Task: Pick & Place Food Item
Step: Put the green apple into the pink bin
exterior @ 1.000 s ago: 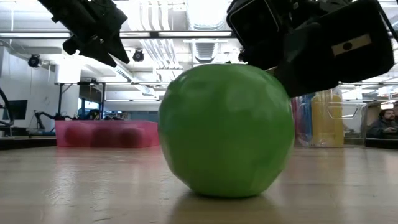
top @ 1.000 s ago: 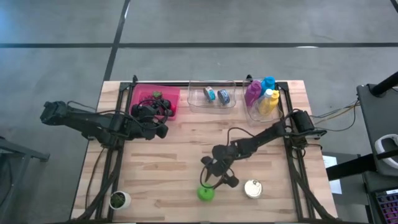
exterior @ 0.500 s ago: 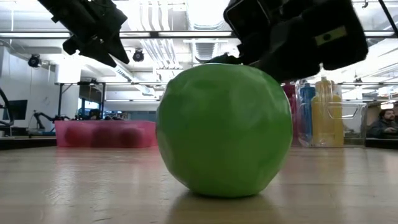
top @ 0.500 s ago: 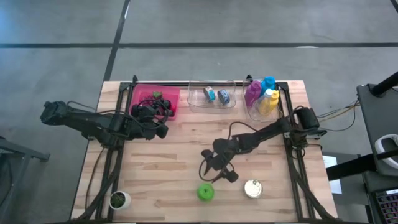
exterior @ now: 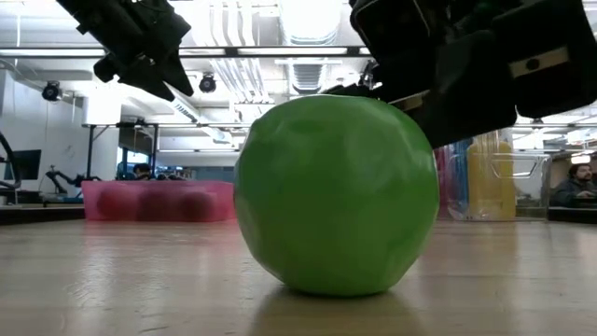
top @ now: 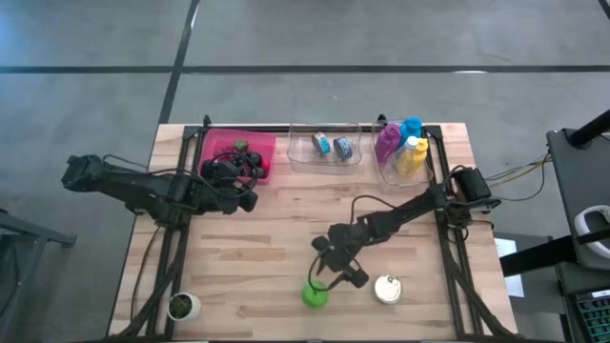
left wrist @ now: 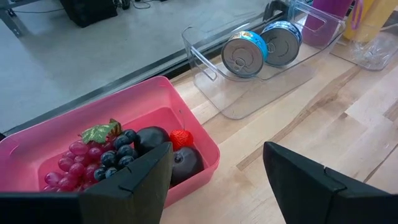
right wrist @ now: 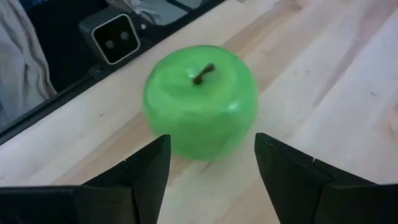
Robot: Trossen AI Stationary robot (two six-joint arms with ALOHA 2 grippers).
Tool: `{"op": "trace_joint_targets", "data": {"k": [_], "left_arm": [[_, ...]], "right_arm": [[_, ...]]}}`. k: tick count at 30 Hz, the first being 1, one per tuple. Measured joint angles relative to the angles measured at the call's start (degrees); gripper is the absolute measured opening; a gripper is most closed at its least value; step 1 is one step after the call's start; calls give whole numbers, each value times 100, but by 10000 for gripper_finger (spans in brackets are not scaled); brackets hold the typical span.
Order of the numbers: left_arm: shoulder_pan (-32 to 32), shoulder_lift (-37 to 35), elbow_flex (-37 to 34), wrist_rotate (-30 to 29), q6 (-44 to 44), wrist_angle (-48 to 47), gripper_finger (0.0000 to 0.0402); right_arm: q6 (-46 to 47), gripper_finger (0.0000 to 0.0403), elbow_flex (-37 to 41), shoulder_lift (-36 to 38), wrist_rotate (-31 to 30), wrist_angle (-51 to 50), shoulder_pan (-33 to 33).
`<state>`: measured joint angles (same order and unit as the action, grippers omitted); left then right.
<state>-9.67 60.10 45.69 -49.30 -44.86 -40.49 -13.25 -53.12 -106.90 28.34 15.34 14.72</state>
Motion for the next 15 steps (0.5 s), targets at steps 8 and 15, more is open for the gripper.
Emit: {"op": "trace_joint_targets", "data": {"k": [8,15], "left_arm": [[-2,-2,-2,0,-9,0,253],[-1,0,-2,0,-7,0,250]], "right_arm": [[-228,228,0,-10,18,334,-20],[-487,228,-2,-15,17,573,-54]]}}
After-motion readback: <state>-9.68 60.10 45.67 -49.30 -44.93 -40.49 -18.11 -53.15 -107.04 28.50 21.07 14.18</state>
